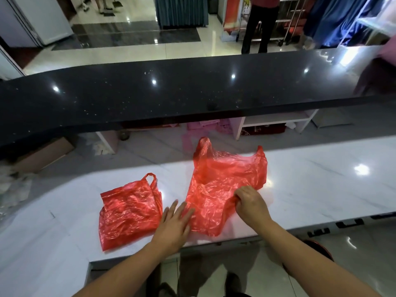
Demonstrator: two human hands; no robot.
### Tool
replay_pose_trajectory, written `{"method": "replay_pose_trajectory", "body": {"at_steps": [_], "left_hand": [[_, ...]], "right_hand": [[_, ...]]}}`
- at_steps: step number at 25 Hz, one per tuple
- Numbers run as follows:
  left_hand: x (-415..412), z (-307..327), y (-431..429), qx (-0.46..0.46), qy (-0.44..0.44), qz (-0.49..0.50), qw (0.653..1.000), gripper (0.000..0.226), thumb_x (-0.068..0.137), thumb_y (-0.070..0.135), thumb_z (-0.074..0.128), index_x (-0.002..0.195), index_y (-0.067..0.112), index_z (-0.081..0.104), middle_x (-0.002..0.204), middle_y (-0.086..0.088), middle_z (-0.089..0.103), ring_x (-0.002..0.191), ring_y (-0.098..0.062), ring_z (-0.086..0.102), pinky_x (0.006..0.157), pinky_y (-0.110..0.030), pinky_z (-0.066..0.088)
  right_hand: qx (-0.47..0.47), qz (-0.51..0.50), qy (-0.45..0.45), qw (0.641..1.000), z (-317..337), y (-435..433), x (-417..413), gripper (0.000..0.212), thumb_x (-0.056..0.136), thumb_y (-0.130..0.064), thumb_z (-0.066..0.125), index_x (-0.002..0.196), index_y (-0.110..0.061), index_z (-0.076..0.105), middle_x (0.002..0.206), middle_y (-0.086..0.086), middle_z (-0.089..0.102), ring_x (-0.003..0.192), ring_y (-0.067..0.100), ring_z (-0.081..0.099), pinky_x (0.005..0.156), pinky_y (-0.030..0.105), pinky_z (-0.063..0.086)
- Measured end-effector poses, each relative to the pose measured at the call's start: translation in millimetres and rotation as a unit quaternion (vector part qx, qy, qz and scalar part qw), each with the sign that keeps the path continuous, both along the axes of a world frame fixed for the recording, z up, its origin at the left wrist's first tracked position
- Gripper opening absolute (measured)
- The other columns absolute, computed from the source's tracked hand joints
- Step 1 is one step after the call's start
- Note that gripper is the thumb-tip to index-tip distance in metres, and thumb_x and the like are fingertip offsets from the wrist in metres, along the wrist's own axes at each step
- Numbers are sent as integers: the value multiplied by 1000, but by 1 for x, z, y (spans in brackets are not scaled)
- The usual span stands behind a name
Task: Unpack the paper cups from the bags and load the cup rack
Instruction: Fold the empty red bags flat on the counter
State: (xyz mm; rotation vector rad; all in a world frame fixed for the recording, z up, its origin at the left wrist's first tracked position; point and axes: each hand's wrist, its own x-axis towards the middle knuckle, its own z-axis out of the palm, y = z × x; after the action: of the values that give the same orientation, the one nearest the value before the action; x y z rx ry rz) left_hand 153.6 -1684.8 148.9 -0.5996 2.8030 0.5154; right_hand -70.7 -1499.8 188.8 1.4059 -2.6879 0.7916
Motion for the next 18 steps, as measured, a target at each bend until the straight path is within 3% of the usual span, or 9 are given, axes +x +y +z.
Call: {"method": "replay_pose_trajectory", "body": {"at_steps": [3, 6, 8, 11, 13, 15, 18], "left_hand": [[8, -17, 9, 1, -45, 10, 999, 60, 98, 62, 10, 156, 47, 1, 163, 8, -17, 153, -26, -17, 121, -45, -9], [9, -31, 14, -10, -23, 13, 1000, 61, 99, 61, 14, 157, 45, 3, 167, 2, -14, 152, -25, -19, 121, -45, -12], [10, -38, 16, -4, -11, 5, 1000, 66, 99, 60, 17, 158, 38, -3, 168, 3, -10, 152, -21, -21, 123, -45, -12], [15, -41, 16, 67, 28, 25, 997, 89, 94, 67, 32, 159, 23, -12, 168, 5, -5, 151, -11, -20, 123, -39, -12], [21, -35, 14, 118, 44, 51, 991, 108, 89, 71, 47, 155, 19, -21, 163, 8, -15, 149, -9, -23, 119, -27, -20], [24, -28, 15, 170, 20, 82, 982, 122, 82, 75, 58, 154, 17, -22, 156, 15, -19, 141, -6, -27, 113, -20, -22], [22, -30, 14, 240, 37, 162, 956, 101, 89, 72, 49, 160, 24, -4, 165, 13, -3, 147, -10, -15, 121, -31, -5]], "right_hand": [[28, 33, 77, 996, 9, -9, -6, 13, 69, -6, 52, 73, -9, 63, 75, 3, 63, 72, 25, 54, 66, 41, 52], [74, 113, 101, 986, 10, -45, -1, 17, 77, -16, 54, 83, -10, 68, 89, 4, 64, 89, 26, 55, 85, 45, 51], [115, 182, 96, 972, 4, -75, 9, 30, 80, -23, 50, 95, -9, 72, 112, 9, 65, 113, 31, 55, 102, 50, 45], [239, 256, 67, 934, -10, -106, 31, 40, 94, -32, 46, 124, -16, 67, 155, 10, 41, 148, 28, 25, 124, 47, 14], [280, 291, 64, 913, -24, -116, 40, 44, 99, -36, 40, 137, -20, 57, 164, 4, 22, 154, 22, 8, 125, 43, 0], [276, 328, 69, 901, -42, -116, 48, 49, 99, -35, 40, 144, -20, 50, 166, 3, 15, 154, 20, 3, 125, 41, -3], [265, 344, 41, 900, -63, -109, 56, 54, 97, -32, 45, 150, -19, 41, 167, 3, 12, 154, 20, 5, 126, 41, 6]]}}
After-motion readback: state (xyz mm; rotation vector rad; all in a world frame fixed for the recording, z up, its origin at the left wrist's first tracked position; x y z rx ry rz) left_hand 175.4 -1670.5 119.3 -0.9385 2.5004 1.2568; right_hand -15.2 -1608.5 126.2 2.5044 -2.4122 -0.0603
